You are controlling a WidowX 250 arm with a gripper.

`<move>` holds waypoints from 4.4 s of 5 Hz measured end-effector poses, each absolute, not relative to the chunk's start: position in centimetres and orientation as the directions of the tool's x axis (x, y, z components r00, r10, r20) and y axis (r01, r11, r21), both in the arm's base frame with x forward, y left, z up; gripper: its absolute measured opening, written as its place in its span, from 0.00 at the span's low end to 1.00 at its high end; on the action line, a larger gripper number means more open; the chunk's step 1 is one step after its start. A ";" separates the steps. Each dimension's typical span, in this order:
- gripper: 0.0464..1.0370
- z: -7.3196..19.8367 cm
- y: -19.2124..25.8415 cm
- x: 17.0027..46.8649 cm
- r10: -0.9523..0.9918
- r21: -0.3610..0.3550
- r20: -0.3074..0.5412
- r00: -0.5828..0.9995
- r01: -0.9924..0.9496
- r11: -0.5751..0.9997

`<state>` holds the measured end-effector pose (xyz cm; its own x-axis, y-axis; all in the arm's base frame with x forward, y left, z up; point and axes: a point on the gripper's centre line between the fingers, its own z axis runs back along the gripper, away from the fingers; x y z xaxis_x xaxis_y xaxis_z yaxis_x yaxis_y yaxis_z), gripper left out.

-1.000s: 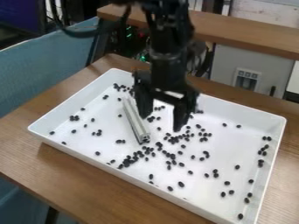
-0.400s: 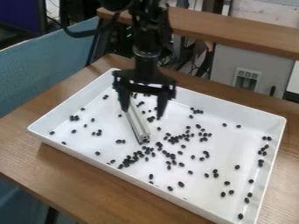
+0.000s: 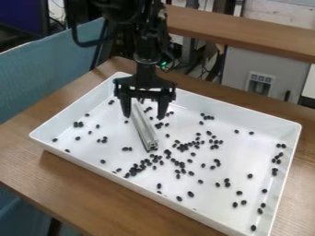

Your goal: Sweep into pile

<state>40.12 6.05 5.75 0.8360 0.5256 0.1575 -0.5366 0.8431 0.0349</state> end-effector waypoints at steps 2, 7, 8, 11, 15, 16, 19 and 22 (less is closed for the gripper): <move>0.96 3.5 6.7 40.6 0.590 0.019 0.154 0.793 -0.599 0.801; 0.35 3.3 7.3 40.1 0.482 0.017 0.043 0.875 -0.483 0.875; 0.35 5.9 9.3 39.1 0.271 0.073 0.005 0.962 -0.271 0.960; 0.34 3.5 15.4 34.4 -0.139 0.139 0.038 0.990 0.132 0.981; 0.34 1.7 13.6 35.0 -0.146 0.105 0.064 0.987 0.139 0.985; 0.34 1.5 9.9 35.4 -0.154 0.028 0.092 0.984 0.152 0.988; 0.34 1.8 -4.6 37.0 -0.219 -0.078 0.183 0.958 0.237 0.969; 0.34 5.3 -8.5 39.7 -0.175 -0.079 0.233 0.957 0.198 0.977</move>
<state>39.70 -8.46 5.33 0.9567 -0.1749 0.2326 0.1978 0.9770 -0.0791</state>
